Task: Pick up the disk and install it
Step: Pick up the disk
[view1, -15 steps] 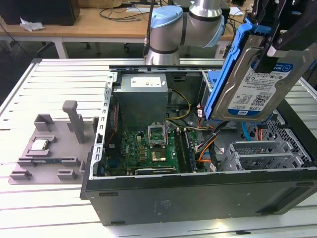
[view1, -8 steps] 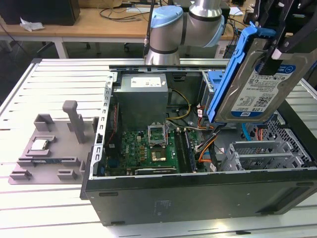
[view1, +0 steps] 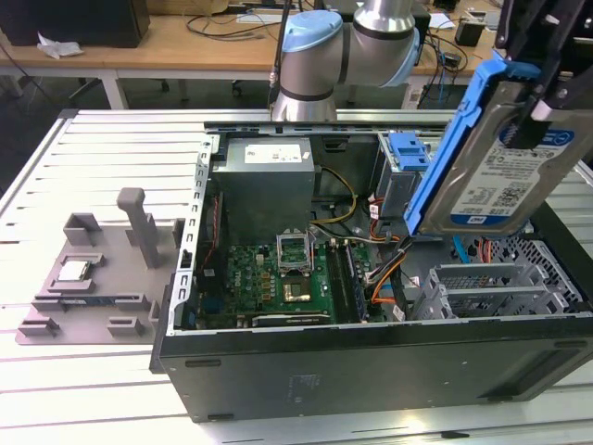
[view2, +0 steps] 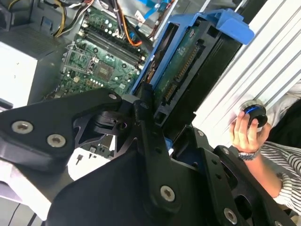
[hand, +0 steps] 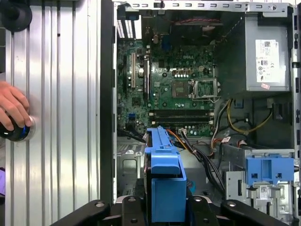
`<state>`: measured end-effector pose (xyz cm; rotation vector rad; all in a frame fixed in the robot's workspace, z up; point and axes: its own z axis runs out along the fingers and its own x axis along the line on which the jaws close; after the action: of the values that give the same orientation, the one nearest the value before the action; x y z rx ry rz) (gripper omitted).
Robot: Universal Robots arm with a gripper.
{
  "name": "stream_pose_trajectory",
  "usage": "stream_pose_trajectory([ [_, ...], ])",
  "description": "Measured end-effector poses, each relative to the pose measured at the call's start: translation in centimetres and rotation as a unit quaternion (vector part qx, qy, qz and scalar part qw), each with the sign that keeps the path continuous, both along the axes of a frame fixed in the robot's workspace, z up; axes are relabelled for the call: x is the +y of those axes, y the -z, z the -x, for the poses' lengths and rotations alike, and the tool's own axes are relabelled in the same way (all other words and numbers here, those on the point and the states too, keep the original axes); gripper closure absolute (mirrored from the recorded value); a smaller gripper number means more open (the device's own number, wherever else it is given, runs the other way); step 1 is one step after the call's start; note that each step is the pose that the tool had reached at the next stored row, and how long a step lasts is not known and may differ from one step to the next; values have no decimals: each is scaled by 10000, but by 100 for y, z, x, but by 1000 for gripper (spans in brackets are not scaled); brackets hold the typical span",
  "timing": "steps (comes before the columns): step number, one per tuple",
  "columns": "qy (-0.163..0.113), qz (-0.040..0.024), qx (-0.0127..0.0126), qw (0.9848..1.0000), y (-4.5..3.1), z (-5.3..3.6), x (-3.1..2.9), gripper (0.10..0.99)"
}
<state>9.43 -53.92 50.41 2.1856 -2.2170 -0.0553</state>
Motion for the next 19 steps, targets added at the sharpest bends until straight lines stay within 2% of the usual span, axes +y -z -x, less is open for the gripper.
stream_pose_trajectory([
  [4,0,-1,4,10000,29,-136,-52,722],
  [8,0,-1,10,10000,90,-211,-70,722],
  [11,0,2,17,10000,196,-318,-71,722],
  [16,0,4,21,10000,360,-424,-70,722],
  [19,0,4,21,10000,416,-468,-70,722],
])
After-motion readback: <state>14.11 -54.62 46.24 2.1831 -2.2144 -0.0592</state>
